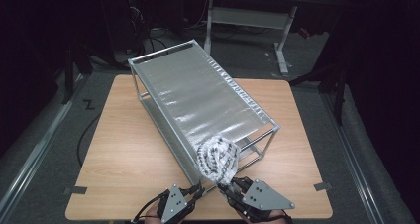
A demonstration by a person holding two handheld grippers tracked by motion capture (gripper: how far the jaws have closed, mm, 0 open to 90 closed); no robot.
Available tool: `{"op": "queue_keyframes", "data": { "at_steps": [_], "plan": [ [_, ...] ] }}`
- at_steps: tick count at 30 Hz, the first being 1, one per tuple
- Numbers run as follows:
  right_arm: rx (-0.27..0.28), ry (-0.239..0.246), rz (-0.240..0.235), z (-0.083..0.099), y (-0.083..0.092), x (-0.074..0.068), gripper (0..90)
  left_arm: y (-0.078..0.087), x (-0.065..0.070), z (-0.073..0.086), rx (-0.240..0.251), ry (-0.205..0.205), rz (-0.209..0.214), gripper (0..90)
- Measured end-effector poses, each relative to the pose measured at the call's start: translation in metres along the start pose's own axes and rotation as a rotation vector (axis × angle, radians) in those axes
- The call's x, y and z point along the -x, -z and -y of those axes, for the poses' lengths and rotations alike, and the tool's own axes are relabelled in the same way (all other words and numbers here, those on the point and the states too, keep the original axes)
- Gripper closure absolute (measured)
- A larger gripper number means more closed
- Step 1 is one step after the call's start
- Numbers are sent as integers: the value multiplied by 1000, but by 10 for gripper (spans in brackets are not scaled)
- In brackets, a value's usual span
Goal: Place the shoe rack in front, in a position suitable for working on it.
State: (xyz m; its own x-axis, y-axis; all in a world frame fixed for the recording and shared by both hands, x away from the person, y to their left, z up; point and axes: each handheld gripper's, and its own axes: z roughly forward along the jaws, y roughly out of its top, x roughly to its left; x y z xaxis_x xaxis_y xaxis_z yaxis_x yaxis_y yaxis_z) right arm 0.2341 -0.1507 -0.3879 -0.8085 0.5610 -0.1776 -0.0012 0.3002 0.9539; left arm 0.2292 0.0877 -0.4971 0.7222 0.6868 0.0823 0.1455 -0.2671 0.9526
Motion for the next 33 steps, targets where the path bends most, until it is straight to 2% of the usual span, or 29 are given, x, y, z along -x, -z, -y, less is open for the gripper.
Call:
{"op": "queue_keyframes", "data": {
  "at_steps": [7, 11, 12, 13, 14, 16, 19, 26, 30, 33],
  "plan": [
    [-7, -44, 94, 6, 8, 31, 766, 0, 0, 0, 0, -1, 0, 799],
    [-9, -92, 161, 13, 15, 55, 766, 0, 0, 0, -2, 2, 1, 799],
    [-10, -113, 193, 16, 18, 65, 766, 0, 0, 0, -2, 2, 1, 799],
    [-10, -113, 193, 16, 18, 65, 766, 0, 0, 0, -1, 4, 2, 799],
    [-10, -137, 222, 19, 21, 75, 766, 0, -1, 0, -5, 2, 4, 800],
    [-13, -148, 233, 20, 23, 79, 765, 0, -1, 0, -3, 7, 5, 800],
    [-11, -177, 285, 27, 28, 94, 765, 0, -1, 0, -3, 7, 5, 799],
    [-16, -217, 385, 36, 37, 114, 765, 0, -1, 0, -3, 8, 7, 800],
    [-23, -231, 410, 39, 40, 120, 766, 0, -1, 0, -1, 6, 8, 800],
    [-22, -230, 408, 40, 40, 120, 767, 0, -1, 0, 0, 6, 9, 800]
  ]
}}
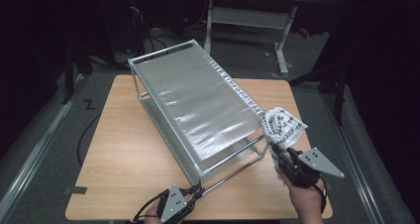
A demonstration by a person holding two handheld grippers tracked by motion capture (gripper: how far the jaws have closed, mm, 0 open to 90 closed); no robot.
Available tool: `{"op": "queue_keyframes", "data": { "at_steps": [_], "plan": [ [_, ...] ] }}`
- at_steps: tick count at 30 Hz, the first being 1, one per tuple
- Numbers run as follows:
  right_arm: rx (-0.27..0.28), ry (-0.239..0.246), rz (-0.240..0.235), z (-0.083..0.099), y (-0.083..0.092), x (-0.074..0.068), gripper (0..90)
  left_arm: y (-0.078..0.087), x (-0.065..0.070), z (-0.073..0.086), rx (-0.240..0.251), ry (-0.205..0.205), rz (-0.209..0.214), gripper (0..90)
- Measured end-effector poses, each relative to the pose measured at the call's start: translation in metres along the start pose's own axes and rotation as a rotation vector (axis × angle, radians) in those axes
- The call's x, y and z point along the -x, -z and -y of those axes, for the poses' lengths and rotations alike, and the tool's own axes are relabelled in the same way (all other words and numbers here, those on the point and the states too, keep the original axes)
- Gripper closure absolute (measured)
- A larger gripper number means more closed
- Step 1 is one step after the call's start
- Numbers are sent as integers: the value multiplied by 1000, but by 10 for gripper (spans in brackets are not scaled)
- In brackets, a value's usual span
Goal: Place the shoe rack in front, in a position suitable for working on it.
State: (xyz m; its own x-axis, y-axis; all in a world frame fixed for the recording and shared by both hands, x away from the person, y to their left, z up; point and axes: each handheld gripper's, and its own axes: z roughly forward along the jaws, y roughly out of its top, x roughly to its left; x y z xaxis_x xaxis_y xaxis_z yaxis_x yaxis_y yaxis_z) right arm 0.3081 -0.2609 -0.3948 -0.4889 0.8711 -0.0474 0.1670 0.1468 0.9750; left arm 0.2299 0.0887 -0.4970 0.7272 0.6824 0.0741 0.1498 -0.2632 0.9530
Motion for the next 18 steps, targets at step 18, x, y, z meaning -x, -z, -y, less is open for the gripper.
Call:
{"op": "queue_keyframes", "data": {
  "at_steps": [18],
  "plan": [
    [18, 147, -200, -9, 6, -68, 767, 0, -1, 0, 3, -2, 6, 799]
  ]
}}
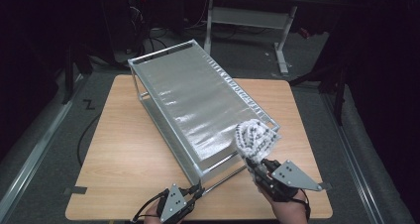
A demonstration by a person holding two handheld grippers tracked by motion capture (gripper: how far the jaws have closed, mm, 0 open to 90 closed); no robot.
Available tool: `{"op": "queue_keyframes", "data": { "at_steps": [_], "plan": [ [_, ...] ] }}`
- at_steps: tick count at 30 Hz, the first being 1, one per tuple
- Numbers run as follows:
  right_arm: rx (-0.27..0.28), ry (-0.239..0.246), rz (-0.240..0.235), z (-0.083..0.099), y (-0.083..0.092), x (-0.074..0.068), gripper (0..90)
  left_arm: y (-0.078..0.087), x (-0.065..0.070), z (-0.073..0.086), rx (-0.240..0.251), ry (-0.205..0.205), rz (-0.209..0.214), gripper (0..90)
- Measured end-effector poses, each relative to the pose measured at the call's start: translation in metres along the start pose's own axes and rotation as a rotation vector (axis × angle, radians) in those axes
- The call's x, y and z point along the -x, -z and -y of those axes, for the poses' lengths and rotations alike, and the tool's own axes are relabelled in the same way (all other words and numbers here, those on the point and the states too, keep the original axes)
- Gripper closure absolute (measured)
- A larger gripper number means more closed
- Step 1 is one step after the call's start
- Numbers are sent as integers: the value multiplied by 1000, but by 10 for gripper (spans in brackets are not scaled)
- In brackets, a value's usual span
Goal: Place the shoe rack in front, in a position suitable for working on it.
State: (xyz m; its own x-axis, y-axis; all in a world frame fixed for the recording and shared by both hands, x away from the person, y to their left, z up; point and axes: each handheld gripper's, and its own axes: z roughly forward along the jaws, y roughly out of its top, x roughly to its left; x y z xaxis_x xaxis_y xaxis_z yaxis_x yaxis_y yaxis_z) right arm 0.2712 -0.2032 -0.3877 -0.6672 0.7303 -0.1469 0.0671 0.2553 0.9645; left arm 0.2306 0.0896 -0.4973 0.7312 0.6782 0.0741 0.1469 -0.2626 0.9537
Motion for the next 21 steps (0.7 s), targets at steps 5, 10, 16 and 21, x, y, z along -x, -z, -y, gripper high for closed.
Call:
{"op": "queue_keyframes", "data": {
  "at_steps": [5, 10, 16, 21],
  "plan": [
    [11, 35, -73, -4, -2, -23, 767, 0, 0, 0, 0, 0, 1, 799],
    [12, 82, -128, -6, -4, -46, 766, 0, 0, 0, -1, 2, 1, 799],
    [16, 103, -171, -7, -4, -59, 766, 0, 0, 0, -1, 2, 1, 799],
    [23, 102, -173, -9, -2, -58, 766, 0, 0, 0, -2, 3, 1, 799]
  ]
}}
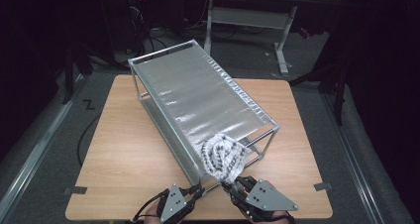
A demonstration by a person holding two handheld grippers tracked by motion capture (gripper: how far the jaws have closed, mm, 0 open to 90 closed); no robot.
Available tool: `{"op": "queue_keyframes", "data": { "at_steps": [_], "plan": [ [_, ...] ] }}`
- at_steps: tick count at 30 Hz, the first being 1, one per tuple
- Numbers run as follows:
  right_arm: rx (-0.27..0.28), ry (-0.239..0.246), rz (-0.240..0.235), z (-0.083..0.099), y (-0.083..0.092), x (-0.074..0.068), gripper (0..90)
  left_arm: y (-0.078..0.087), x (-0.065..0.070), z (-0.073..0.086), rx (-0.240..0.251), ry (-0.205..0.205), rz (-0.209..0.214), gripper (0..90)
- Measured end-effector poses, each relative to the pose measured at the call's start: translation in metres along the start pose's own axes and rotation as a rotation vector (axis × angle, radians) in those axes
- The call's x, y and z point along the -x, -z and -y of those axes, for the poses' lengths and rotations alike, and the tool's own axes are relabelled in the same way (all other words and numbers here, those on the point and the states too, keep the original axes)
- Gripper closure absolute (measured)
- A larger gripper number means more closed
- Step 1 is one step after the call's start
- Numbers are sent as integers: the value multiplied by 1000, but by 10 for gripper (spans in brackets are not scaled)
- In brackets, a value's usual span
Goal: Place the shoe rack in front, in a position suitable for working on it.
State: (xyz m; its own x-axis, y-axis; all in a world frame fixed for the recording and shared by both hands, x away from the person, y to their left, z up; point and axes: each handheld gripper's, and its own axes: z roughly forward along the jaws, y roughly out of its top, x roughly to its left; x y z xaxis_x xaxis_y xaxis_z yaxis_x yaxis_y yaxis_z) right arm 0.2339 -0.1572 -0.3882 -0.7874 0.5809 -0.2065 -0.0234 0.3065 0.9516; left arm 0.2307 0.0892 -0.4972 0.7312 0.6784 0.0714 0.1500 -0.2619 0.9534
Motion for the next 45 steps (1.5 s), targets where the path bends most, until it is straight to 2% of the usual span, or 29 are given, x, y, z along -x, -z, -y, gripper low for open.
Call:
{"op": "queue_keyframes", "data": {
  "at_steps": [4, 7, 8, 10, 11, 13, 17, 21, 24, 26, 28, 29, 30, 33, 35, 37, 39, 41, 45],
  "plan": [
    [22, 1, 39, -4, 7, 7, 767, 0, 0, 0, -3, 0, 1, 799],
    [38, -2, 86, -6, 15, 16, 767, 1, -3, -1, -22, -43, -8, 800],
    [43, -7, 105, -6, 18, 21, 767, 2, -3, -1, -26, -42, -6, 799],
    [46, -15, 153, -6, 24, 30, 767, 0, 0, -1, -5, -1, 0, 800],
    [47, -21, 181, -6, 27, 37, 767, 1, -2, -1, -17, -25, -5, 799],
    [46, -44, 221, -3, 32, 48, 767, 1, -1, -1, -15, -19, -4, 800],
    [21, -94, 292, 7, 41, 73, 768, 0, 0, -1, -7, -1, 0, 799],
    [-39, -138, 326, 23, 41, 89, 768, 0, 0, -1, -11, -2, -1, 800],
    [-89, -168, 322, 36, 35, 99, 775, 0, 0, -1, -10, -1, -1, 800],
    [-125, -193, 300, 47, 28, 103, 780, 0, 0, -1, -10, -2, 0, 800],
    [-161, -197, 292, 55, 22, 105, 782, 0, 0, -1, -10, -1, 0, 800],
    [-190, -204, 282, 61, 17, 105, 783, 1, -2, -2, -21, -23, -3, 799],
    [-206, -205, 270, 64, 13, 106, 783, 0, 0, -2, -11, -2, 1, 800],
    [-273, -211, 238, 79, 0, 106, 782, 0, 0, -2, -12, -2, 1, 800],
    [-296, -218, 222, 83, -5, 106, 783, 0, 0, -1, -11, -2, 0, 799],
    [-324, -232, 172, 89, -11, 105, 783, 0, 0, -1, -10, -2, 1, 800],
    [-348, -222, 163, 92, -16, 101, 783, 0, 0, -2, -11, -1, 1, 800],
    [-351, -209, 153, 92, -19, 100, 782, 0, 0, -1, -11, -1, 1, 800],
    [-288, -209, 206, 81, -11, 104, 782, 0, 0, -1, -11, -4, 1, 800]
  ]
}}
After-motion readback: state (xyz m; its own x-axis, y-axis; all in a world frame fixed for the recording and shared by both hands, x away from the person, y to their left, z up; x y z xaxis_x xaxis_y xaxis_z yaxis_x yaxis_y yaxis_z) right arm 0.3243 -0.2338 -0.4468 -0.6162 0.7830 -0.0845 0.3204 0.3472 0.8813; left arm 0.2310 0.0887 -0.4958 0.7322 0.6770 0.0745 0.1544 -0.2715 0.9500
